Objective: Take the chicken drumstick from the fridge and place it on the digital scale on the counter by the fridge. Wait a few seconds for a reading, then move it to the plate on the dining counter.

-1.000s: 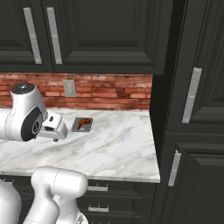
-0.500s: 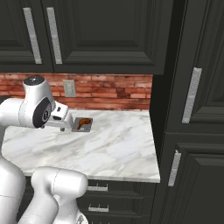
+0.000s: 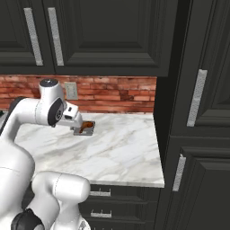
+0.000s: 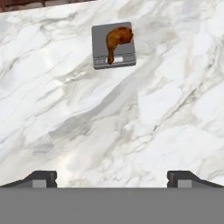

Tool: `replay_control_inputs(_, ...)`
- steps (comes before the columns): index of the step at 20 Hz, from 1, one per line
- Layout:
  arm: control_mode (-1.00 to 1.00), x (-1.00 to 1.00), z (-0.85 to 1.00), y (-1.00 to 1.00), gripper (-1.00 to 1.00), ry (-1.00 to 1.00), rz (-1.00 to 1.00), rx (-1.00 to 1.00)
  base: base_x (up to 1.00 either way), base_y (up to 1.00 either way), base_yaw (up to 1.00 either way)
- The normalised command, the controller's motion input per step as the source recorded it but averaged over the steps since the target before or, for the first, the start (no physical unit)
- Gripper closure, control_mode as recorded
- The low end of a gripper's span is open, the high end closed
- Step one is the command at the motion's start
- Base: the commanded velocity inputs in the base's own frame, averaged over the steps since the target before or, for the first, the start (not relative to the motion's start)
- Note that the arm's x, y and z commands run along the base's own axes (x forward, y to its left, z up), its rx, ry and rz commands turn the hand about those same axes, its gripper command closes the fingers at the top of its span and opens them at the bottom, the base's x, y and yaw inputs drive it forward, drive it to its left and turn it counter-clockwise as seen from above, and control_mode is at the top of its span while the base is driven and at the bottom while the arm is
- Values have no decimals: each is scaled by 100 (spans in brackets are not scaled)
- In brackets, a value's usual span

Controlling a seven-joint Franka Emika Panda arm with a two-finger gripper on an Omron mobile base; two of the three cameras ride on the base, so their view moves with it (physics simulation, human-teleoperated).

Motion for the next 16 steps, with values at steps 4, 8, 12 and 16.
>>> replay_control_inputs(4, -100, 59, -29, 0, -100, 0, 0, 0, 0, 0, 0)
replay_control_inputs(8, -100, 60, -36, 0, -100, 0, 0, 0, 0, 0, 0)
replay_control_inputs(12, -100, 56, -37, 0, -100, 0, 0, 0, 0, 0, 0)
replay_control_inputs(16, -100, 40, -23, 4, -100, 0, -2, 0, 0, 0, 0)
